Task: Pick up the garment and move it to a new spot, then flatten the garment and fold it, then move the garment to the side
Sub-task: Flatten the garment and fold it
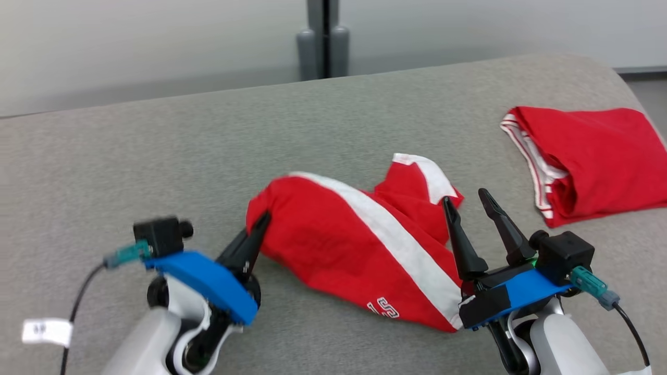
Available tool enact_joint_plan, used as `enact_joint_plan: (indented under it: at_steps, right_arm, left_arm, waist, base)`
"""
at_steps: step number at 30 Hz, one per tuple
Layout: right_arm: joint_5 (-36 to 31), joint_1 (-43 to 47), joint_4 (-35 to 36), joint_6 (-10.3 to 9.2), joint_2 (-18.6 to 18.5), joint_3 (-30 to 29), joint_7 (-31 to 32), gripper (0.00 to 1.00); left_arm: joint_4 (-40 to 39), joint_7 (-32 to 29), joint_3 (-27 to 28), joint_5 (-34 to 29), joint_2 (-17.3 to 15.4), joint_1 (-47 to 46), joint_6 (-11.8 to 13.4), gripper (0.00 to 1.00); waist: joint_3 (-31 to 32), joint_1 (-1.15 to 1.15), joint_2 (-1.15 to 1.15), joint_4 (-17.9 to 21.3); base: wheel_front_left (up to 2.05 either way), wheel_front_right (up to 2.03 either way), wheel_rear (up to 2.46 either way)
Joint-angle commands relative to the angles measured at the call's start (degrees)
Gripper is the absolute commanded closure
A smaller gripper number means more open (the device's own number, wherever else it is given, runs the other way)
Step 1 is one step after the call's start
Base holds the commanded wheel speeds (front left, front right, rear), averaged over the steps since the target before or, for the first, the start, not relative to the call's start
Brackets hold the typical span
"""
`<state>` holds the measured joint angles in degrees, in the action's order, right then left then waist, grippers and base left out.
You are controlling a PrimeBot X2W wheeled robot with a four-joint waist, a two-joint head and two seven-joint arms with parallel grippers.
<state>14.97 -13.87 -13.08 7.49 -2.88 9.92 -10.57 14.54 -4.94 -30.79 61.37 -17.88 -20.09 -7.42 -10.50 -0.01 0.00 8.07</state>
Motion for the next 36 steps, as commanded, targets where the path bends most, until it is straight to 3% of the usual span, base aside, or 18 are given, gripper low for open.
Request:
enact_joint_plan:
  at_steps: [1, 2, 3, 4, 5, 12, 18, 24, 30, 36]
  right_arm:
    - [-0.6, 0.7, 0.4, 0.01, -0.2, -0.2, 0.4, 0.0]
    - [-0.6, 0.9, 0.6, 0.01, -0.3, -0.4, 0.5, 0.0]
    - [-0.8, 1.0, 0.8, 0.01, -0.3, -0.5, 0.8, 0.0]
    - [-0.9, 1.2, 1.0, 0.01, -0.4, -0.9, 0.9, 0.0]
    - [-0.9, 1.3, 1.2, 0.01, -0.4, -0.9, 1.0, 0.0]
    - [-1.2, 2.5, 2.4, 0.01, -0.5, -1.8, 2.3, 0.0]
    - [-1.4, 3.2, 3.2, 0.01, -0.6, -2.3, 3.0, 0.0]
    - [-1.3, 3.7, 4.0, 0.01, -0.7, -2.0, 3.4, 0.0]
    - [-1.3, 3.2, 4.6, 0.01, -0.6, -1.5, 3.6, 0.0]
    - [-1.2, 2.2, 5.2, 0.01, -0.5, -1.0, 3.4, 0.0]
  left_arm:
    - [1.3, 1.6, -0.3, -0.7, 0.3, 1.1, -0.1, 1.0]
    - [2.7, 2.8, -0.3, -0.9, 0.4, 1.8, -0.1, 0.95]
    - [3.9, 4.0, -0.3, -1.3, 0.4, 2.4, -0.1, 0.83]
    - [5.2, 5.0, -0.4, -1.7, 0.6, 2.9, -0.1, 0.62]
    - [6.4, 5.9, -0.6, -2.3, 0.5, 3.2, 0.0, 0.0]
    - [12.2, 10.3, -2.3, -7.5, -0.8, 4.0, 1.2, 0.0]
    - [10.7, 11.0, -1.4, -8.4, -2.8, 3.6, 2.9, 0.0]
    - [8.6, 3.9, -3.6, -10.8, -3.9, -2.3, 5.9, 0.0]
    - [12.0, -4.3, -6.7, -13.2, -1.4, -10.5, 9.3, 0.0]
    - [17.2, -12.8, -10.8, -15.8, -0.1, -16.8, 10.8, 0.0]
  waist:
    - [-0.3, 0.01, 0.0, -1.3]
    - [-0.2, 0.01, 0.0, -1.9]
    - [-0.1, 0.01, 0.0, -2.5]
    - [0.1, 0.01, 0.0, -3.2]
    - [0.2, 0.01, 0.0, -3.7]
    - [1.3, 0.01, 0.0, -6.2]
    - [2.3, 0.01, 0.0, -7.1]
    - [2.4, 0.01, 0.0, -6.3]
    - [0.4, 0.01, 0.0, -4.3]
    - [-2.3, 0.01, 0.0, -1.5]
  base:
    - [0.0, 0.0, 0.0]
    - [0.0, 0.0, 0.0]
    - [0.0, 0.0, 0.0]
    - [0.0, 0.0, 0.0]
    - [0.0, 0.0, 0.0]
    - [0.0, 0.0, 0.0]
    - [0.0, 0.0, 0.0]
    - [0.0, 0.0, 0.0]
    - [0.0, 0.0, 0.0]
    - [0.0, 0.0, 0.0]
